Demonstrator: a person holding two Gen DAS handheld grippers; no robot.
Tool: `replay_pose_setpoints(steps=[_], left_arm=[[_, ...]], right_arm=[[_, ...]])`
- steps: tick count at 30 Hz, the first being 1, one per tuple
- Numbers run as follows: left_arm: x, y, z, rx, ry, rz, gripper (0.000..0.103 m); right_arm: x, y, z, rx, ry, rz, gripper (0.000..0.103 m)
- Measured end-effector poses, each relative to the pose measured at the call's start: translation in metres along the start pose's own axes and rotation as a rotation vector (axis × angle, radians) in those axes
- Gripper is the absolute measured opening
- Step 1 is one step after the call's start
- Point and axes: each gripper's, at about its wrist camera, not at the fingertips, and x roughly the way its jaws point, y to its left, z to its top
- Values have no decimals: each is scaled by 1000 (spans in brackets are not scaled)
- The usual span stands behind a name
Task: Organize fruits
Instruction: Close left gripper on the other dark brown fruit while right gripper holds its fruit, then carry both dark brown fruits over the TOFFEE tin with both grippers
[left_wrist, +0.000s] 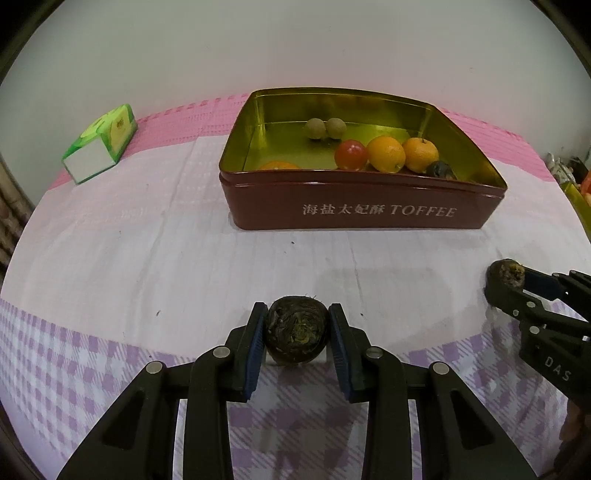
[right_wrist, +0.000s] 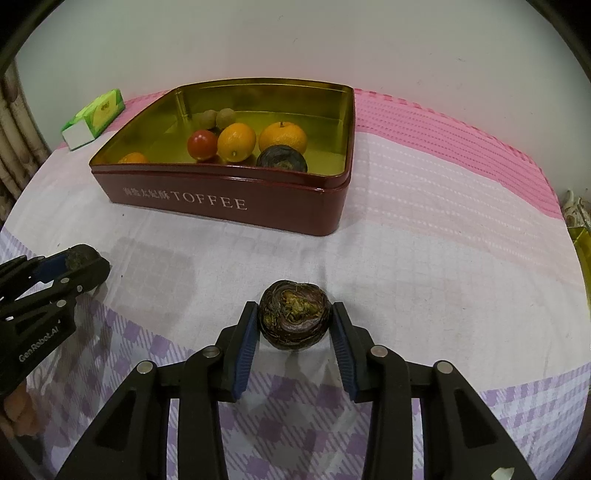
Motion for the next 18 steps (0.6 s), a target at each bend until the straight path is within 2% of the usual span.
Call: replay_pose_setpoints(steps=[18], left_arm=[[-17, -1, 11, 11, -17, -17, 34]], right_arm=[[-21, -9, 0, 28, -5, 27, 36]])
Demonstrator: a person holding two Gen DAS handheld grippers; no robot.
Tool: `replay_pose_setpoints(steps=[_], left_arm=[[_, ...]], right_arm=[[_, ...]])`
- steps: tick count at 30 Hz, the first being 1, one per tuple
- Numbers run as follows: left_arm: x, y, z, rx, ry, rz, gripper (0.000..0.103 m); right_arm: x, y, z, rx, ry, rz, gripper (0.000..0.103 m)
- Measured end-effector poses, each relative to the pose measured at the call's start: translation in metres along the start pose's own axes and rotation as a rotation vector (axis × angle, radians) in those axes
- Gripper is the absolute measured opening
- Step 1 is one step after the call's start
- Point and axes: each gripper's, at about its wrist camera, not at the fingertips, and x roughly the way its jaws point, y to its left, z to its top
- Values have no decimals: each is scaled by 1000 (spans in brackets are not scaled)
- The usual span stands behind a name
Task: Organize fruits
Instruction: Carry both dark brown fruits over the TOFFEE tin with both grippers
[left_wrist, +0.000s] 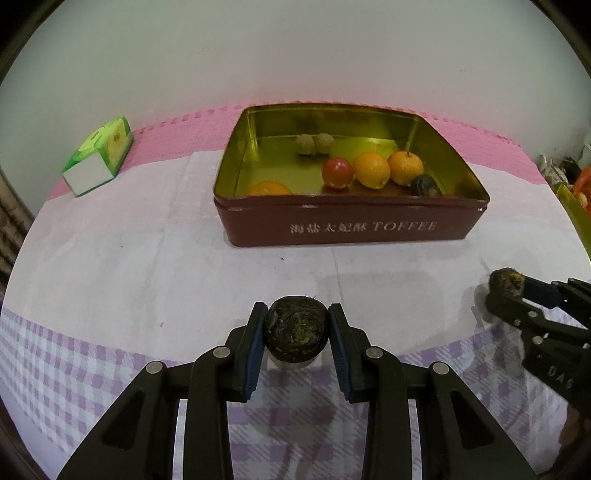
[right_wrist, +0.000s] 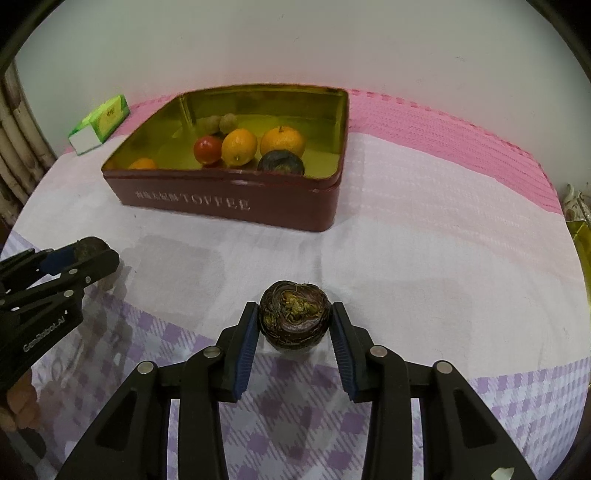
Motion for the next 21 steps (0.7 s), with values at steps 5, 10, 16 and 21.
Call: replay_pose_setpoints(steps=[5, 10, 16, 21], left_arm=[[-9, 7, 10, -17, -28, -9, 34], [-20, 11, 21, -15, -66, -27, 34], [-28, 13, 34, -13, -97, -37, 34], [-30, 15, 47, -25, -123, -42, 34]], right_arm=[[-12, -6, 8, 14, -23, 0, 36], [-25, -7, 18, 18, -55, 10, 36], [-34, -3, 32, 11, -84, 22, 36], [-38, 1, 46, 4, -109, 28, 36]])
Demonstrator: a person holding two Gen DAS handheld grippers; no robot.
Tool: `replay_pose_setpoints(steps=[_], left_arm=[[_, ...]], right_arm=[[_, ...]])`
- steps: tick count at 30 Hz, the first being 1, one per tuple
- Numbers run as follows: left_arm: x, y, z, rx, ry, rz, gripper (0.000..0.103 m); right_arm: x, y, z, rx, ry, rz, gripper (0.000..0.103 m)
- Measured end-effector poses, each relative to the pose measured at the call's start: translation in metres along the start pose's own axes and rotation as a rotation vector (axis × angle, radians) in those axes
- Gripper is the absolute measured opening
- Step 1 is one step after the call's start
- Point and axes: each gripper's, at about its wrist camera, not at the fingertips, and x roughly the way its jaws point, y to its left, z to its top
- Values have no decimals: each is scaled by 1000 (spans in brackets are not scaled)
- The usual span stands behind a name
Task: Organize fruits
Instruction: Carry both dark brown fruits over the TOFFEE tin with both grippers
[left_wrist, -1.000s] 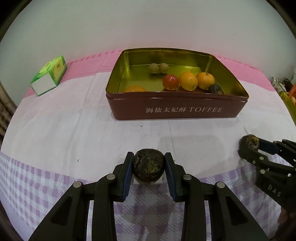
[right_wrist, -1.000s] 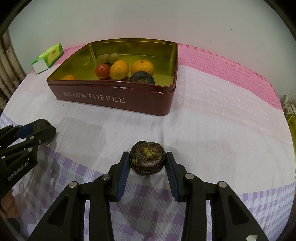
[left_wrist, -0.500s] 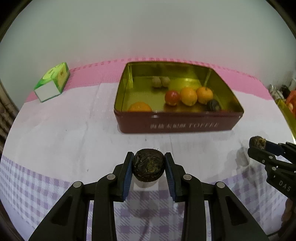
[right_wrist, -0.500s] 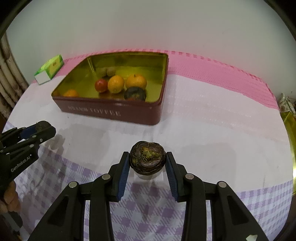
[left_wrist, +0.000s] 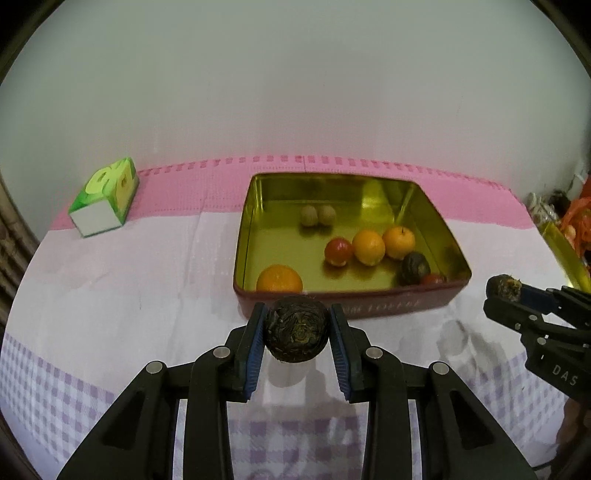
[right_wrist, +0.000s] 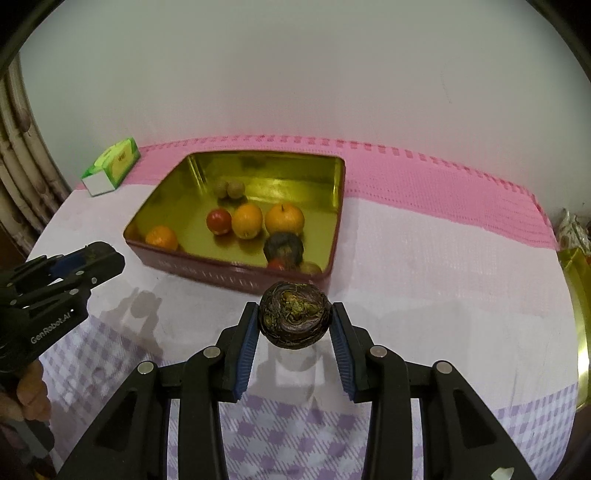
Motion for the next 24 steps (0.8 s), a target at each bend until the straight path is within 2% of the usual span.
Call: replay_pose_setpoints(steps=[11, 24], left_arm=[[13, 8, 20, -17, -14, 16, 34], [50, 3, 43, -9, 21, 19, 34]], right_arm=[[9, 2, 29, -10, -28, 3, 36], [54, 5, 50, -27, 24, 11, 36]])
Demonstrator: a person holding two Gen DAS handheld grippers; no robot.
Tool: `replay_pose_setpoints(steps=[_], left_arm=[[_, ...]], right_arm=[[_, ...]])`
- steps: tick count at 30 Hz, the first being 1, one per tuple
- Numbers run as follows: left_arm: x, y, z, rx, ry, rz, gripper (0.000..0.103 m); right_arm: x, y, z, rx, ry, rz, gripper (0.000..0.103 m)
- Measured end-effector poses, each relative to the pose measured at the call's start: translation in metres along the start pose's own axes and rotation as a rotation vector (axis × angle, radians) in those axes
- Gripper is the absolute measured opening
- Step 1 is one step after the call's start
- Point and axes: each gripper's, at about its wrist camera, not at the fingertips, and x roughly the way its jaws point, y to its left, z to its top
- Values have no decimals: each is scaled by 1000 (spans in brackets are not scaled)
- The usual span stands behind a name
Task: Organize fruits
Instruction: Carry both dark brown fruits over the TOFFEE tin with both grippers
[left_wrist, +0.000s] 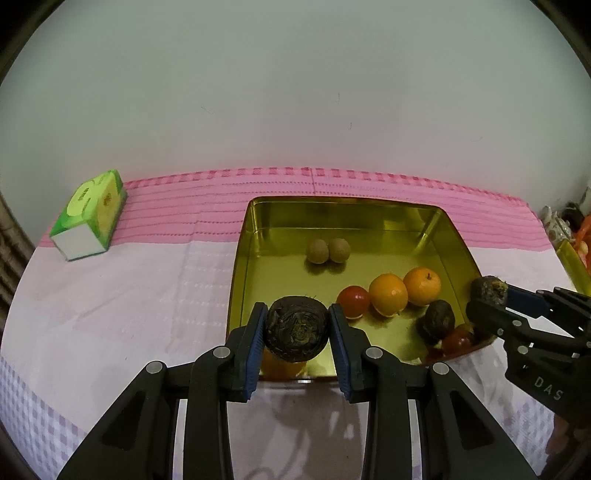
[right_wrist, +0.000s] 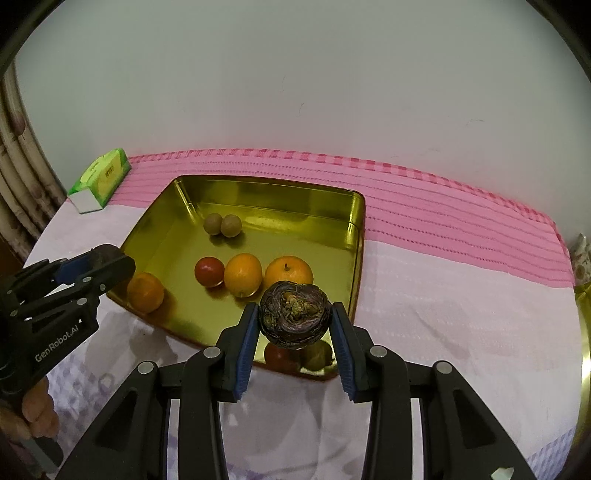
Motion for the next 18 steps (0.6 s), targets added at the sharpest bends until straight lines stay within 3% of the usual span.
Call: replay_pose_setpoints(steps=[18], left_arm=[[35, 2, -1, -11, 67, -3, 34]], right_arm=[[31, 3, 3, -26, 49, -9, 36]])
